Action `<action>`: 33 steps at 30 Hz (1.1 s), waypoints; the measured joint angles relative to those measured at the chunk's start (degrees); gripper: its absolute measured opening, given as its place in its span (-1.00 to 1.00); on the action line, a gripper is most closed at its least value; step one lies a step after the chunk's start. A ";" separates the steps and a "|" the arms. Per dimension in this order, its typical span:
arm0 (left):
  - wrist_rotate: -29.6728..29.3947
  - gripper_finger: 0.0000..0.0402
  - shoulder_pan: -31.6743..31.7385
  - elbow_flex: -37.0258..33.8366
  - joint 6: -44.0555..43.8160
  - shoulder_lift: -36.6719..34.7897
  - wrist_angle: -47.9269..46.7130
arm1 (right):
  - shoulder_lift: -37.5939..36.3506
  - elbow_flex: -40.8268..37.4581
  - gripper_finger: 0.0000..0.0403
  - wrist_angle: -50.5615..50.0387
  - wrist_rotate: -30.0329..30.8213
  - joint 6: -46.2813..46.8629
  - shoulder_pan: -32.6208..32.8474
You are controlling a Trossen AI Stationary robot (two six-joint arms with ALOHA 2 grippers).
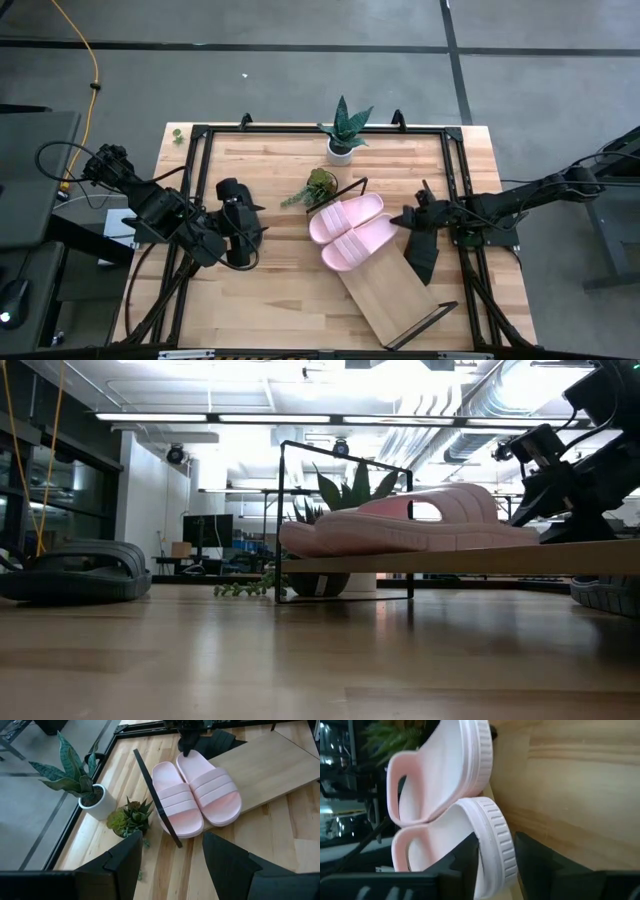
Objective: Pick and place slides into the shelf
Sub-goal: Put the pink slipper on the shelf, then put the right black slipper on the shelf
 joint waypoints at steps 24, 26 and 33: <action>0.02 -0.02 0.00 -0.01 0.11 0.02 -0.72 | -1.75 0.62 -0.08 -3.32 19.38 -1.25 0.00; 0.02 -0.02 0.00 -0.01 0.11 0.02 -0.73 | -3.48 1.67 -0.08 -4.82 20.26 -3.05 0.00; 0.76 -0.02 0.00 0.01 0.07 0.02 -0.68 | -12.91 11.77 -0.08 -26.59 17.08 -11.33 0.00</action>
